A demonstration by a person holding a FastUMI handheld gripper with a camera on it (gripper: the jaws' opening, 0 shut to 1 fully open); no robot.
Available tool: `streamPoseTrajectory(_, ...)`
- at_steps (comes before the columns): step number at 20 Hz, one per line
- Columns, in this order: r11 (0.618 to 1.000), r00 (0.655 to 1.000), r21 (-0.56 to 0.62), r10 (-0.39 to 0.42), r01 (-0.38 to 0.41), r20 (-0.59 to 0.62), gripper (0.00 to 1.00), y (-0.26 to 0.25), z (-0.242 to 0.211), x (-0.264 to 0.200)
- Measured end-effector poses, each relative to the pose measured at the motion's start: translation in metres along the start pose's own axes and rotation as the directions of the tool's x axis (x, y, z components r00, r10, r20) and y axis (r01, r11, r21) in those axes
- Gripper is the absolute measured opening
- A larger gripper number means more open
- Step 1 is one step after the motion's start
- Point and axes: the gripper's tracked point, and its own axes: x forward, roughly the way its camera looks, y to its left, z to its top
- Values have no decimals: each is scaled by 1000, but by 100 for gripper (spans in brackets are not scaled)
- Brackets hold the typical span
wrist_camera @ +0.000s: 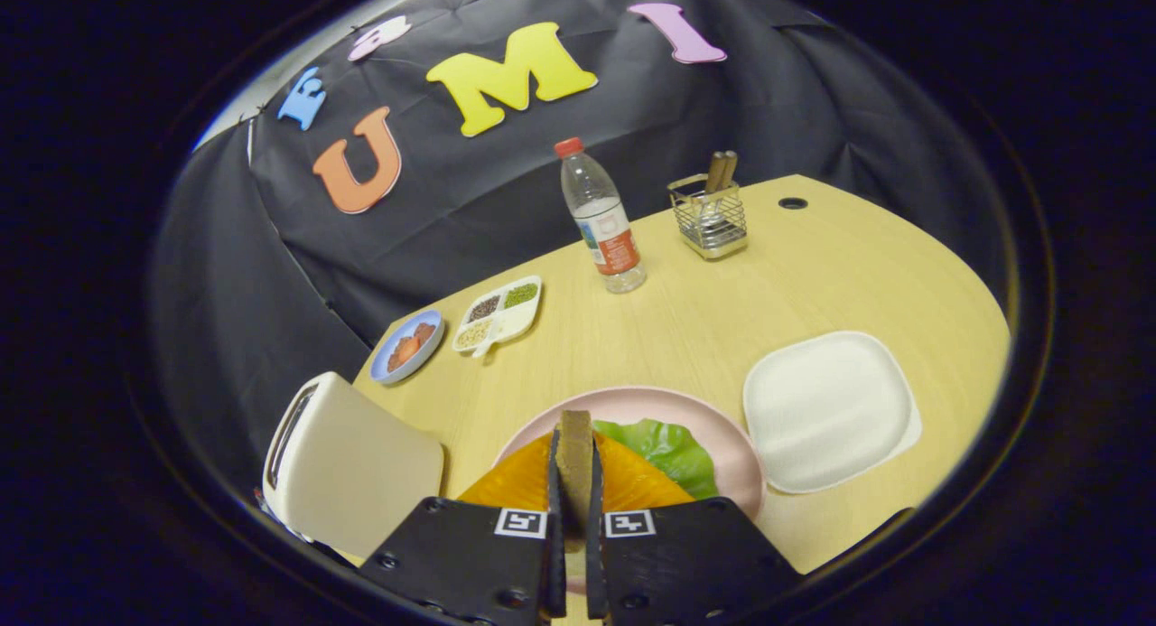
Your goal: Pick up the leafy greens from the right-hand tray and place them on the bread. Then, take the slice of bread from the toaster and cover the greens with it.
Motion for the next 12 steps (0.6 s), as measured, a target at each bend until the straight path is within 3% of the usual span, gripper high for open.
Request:
streamPoseTrajectory(4, 999, 999, -30, -10, 11, 37, 13, -21, -1, 5)
streamPoseTrajectory(8, 986, 994, -157, -34, 51, 108, 34, -26, 2, -1)
streamPoseTrajectory(12, 945, 971, -276, -119, 174, 207, 46, -27, 8, -15)
